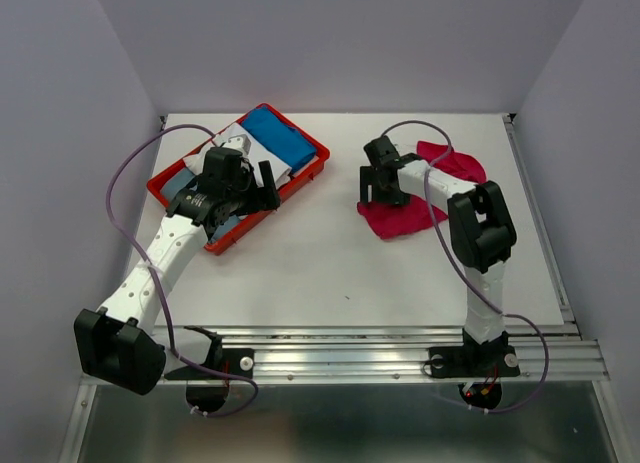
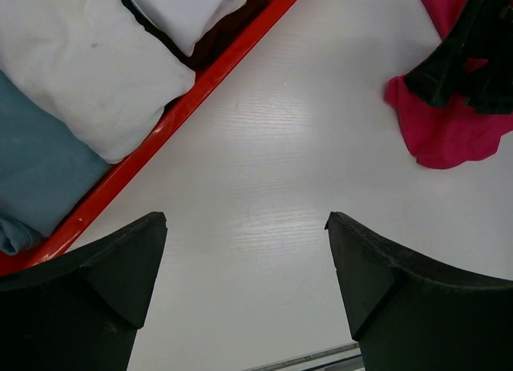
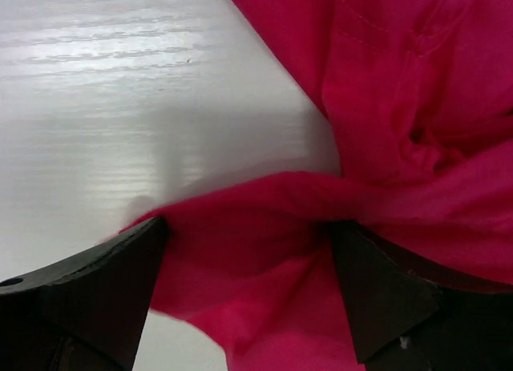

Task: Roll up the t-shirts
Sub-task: Flatten out the T-shirt at the center of the board.

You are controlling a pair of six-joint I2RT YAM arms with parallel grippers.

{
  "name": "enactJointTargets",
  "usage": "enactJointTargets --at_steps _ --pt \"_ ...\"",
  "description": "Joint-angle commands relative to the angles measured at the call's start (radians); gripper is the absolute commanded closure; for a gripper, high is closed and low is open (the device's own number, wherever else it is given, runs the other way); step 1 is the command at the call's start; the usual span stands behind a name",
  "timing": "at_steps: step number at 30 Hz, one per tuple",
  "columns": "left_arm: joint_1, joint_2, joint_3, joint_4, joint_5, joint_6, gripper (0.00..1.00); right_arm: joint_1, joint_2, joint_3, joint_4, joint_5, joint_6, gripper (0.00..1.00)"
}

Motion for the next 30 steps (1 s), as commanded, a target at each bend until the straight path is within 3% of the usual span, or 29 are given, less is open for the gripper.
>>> enactJointTargets --at_steps 1,2,3,5,7,13,18,22,24,28,30 --pt "-0.005 -0.017 0.022 -0.001 -0.004 -0.003 0.07 -0.004 0.057 0.068 0.001 0.063 0.009 0.18" --pt "-0.005 -0.021 0.02 -0.001 -0.005 -0.006 0.07 -0.004 0.065 0.067 0.007 0.063 0.012 0.26" --pt "-0.005 -0.027 0.02 0.0 -0.007 -0.006 0.07 0.005 0.07 0.062 0.012 0.065 0.019 0.48" --pt "-0.005 -0.031 0.02 -0.001 -0.007 -0.007 0.07 0.006 0.053 0.058 0.024 0.05 0.021 0.79" --pt "-0.005 -0.037 0.022 -0.007 -0.016 -0.007 0.07 0.016 -0.01 0.065 0.024 0.037 0.012 0.99" --pt "0.002 -0.033 0.063 -0.038 -0.102 -0.006 0.05 0.087 -0.205 0.178 0.042 -0.192 -0.04 0.99" --pt "0.011 -0.031 0.109 -0.026 -0.06 0.028 0.05 0.222 -0.303 0.398 0.059 -0.313 -0.043 0.99" --pt "0.021 -0.039 0.154 -0.044 -0.099 0.031 0.04 0.251 -0.387 0.401 0.104 -0.287 -0.033 0.99" --pt "0.021 -0.045 0.175 -0.052 -0.1 0.039 0.04 0.251 -0.439 0.348 0.125 -0.166 -0.039 0.99" --pt "0.021 -0.093 0.18 -0.047 -0.094 0.06 0.04 0.207 -0.62 0.104 0.148 0.066 -0.069 0.99" --pt "0.021 -0.105 0.178 -0.04 -0.093 0.062 0.04 0.156 -0.686 0.001 0.148 0.108 -0.034 0.99"
